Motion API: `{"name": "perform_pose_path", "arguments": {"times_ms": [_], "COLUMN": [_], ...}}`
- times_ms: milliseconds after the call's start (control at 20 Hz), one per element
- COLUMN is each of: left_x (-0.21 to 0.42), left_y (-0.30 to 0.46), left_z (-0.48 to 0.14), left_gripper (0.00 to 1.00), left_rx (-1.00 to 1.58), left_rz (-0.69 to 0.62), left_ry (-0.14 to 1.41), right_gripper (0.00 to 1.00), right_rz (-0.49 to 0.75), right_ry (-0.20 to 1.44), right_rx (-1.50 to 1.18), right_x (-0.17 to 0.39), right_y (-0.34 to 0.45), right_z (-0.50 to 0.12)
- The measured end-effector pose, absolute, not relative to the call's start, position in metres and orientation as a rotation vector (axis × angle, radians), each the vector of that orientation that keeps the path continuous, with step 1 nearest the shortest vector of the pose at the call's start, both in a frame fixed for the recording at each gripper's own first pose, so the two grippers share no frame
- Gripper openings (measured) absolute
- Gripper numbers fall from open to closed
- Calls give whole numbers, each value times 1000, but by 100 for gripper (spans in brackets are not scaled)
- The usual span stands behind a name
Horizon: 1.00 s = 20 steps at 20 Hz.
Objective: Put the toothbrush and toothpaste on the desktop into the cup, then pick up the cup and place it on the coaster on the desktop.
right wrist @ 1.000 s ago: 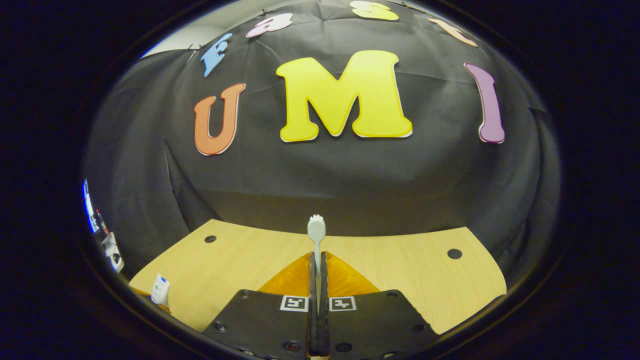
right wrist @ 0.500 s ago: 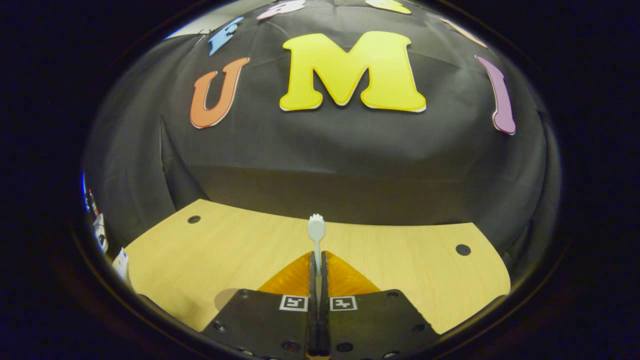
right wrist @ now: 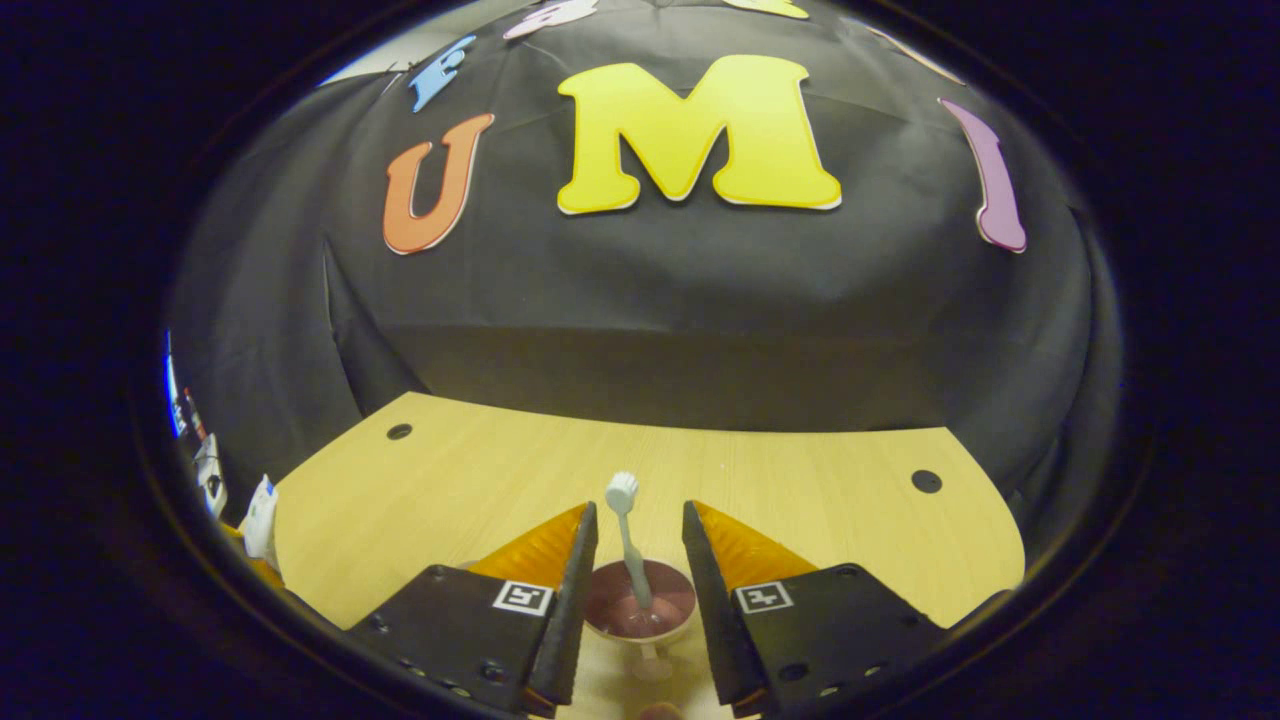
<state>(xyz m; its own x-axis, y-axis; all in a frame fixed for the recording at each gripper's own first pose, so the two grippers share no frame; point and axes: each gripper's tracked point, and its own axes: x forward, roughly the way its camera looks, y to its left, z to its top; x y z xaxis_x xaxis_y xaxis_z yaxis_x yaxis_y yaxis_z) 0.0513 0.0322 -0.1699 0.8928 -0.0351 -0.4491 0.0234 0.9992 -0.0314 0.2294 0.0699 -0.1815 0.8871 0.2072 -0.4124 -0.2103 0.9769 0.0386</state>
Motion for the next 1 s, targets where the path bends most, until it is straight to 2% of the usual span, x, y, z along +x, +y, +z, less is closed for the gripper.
{"name": "perform_pose_path", "arguments": {"times_ms": [250, 550, 750, 1000], "left_x": [96, 172, 206, 228], "left_y": [-3, -81, -128, -143], "left_z": [-138, -112, -130, -149], "left_gripper": [35, 35, 35, 35], "left_rx": [-24, 4, 15, 14], "left_rz": [-71, -159, -219, -187], "left_ry": [327, 111, 48, -11], "right_gripper": [55, 56, 58, 59], "right_rz": [207, 167, 121, 83], "right_ry": [393, 375, 424, 449], "right_rx": [7, 6, -26, -47], "right_x": [201, 175, 167, 159], "right_y": [42, -17, -60, -89], "right_z": [-149, -134, -152, -166]}}
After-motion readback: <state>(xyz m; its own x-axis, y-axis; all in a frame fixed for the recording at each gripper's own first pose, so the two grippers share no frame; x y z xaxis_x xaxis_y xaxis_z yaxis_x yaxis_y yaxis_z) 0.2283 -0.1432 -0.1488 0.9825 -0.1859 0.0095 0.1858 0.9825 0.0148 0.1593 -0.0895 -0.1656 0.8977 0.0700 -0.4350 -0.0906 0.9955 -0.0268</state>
